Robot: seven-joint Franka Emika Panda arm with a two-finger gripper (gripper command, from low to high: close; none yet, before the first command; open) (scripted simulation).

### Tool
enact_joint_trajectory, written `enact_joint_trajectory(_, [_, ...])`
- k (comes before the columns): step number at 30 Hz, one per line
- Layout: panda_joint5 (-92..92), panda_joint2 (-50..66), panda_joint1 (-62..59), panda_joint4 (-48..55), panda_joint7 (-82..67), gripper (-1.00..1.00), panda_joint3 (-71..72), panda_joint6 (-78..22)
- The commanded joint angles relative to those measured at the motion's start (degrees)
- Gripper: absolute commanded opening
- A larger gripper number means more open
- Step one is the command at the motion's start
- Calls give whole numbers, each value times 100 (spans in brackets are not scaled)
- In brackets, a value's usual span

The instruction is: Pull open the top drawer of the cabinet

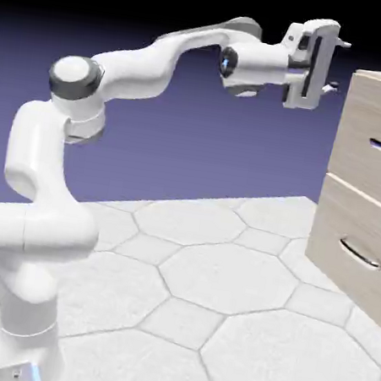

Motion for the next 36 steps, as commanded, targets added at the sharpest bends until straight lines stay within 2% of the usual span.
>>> enact_joint_trajectory(1, [209, -37, -169, 122, -250, 100, 139, -7])
enact_joint_trajectory(15, [2959, -526, -2381, 1720, -3524, 100, 1966, -100])
enact_joint_trajectory(28, [1022, -1586, -3794, 3943, -744, 100, 2078, 485])
enact_joint_trajectory(29, [1022, -1586, -3794, 3943, -744, -100, 2078, 485])
enact_joint_trajectory(36, [2044, -1423, -2964, 2698, -1610, -100, 1554, 15])
